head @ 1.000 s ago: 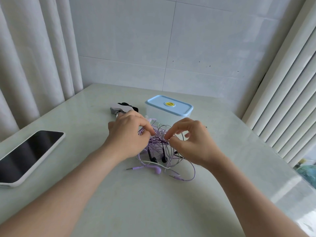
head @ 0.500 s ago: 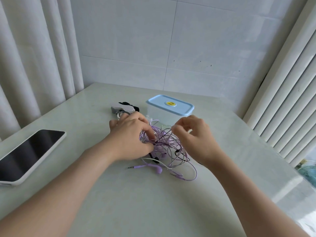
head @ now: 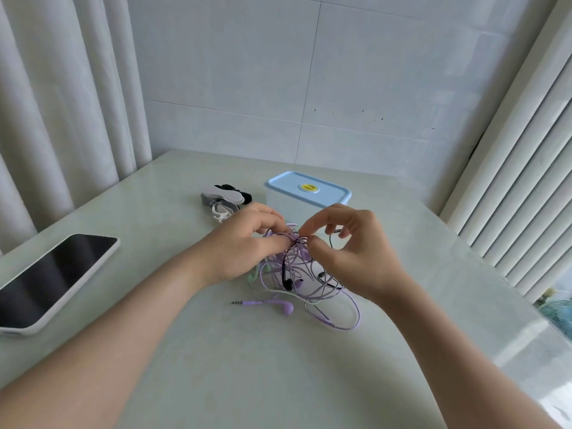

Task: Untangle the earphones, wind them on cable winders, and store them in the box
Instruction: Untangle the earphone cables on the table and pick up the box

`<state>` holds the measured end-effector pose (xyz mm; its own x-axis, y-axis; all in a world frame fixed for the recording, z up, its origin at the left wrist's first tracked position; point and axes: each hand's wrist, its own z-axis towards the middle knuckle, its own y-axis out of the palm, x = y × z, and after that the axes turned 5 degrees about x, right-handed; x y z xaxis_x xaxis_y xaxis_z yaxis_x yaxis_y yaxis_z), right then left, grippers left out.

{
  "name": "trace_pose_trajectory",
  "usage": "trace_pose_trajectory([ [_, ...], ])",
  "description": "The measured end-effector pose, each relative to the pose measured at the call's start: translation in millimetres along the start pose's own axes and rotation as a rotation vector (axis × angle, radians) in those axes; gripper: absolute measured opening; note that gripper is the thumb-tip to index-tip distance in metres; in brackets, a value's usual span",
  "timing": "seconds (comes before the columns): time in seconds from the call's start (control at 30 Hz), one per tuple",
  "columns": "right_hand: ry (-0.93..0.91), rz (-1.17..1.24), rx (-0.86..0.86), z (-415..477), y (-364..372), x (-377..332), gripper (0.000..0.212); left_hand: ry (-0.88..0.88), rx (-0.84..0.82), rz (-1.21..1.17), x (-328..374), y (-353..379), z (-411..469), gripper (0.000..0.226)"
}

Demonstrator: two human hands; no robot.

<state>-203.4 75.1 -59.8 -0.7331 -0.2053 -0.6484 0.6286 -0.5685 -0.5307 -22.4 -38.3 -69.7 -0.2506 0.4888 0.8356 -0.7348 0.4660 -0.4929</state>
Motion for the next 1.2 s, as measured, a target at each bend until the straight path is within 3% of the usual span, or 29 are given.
trace_pose_trajectory([
  [0.13, -0.127, -0.113, -0.009, -2.9, 0.7, -1.0, 0.020, 0.001, 0.059, -0.038, -0.3, 3.9, 1.3, 0.014],
  [0.57, -0.216, -0.223, 0.025, -0.6, 7.8, 7.7, 0.018, 0.021, 0.053, 0.065, -5.1, 5.1, 2.7, 0.023],
  [0.77, -0.295, -0.355, 0.060, -3.8, 12.5, 4.9, 0.017, -0.023, -0.050, 0.086, -2.4, 1.9, 1.5, 0.052],
  [0.93, -0.248, -0.312, -0.010, -4.8, 11.9, 3.4, 0.012, -0.032, -0.091, 0.090, -4.0, -1.5, -0.2, 0.049],
  [1.0, -0.236, -0.278, -0.022, -5.5, 11.1, 1.9, 0.012, -0.024, -0.074, 0.086, -5.3, -1.8, -1.2, 0.038],
  [1.2, -0.251, -0.228, 0.056, -5.3, 9.3, -3.6, 0.014, -0.029, -0.100, -0.036, -4.2, -1.5, -4.3, 0.019],
])
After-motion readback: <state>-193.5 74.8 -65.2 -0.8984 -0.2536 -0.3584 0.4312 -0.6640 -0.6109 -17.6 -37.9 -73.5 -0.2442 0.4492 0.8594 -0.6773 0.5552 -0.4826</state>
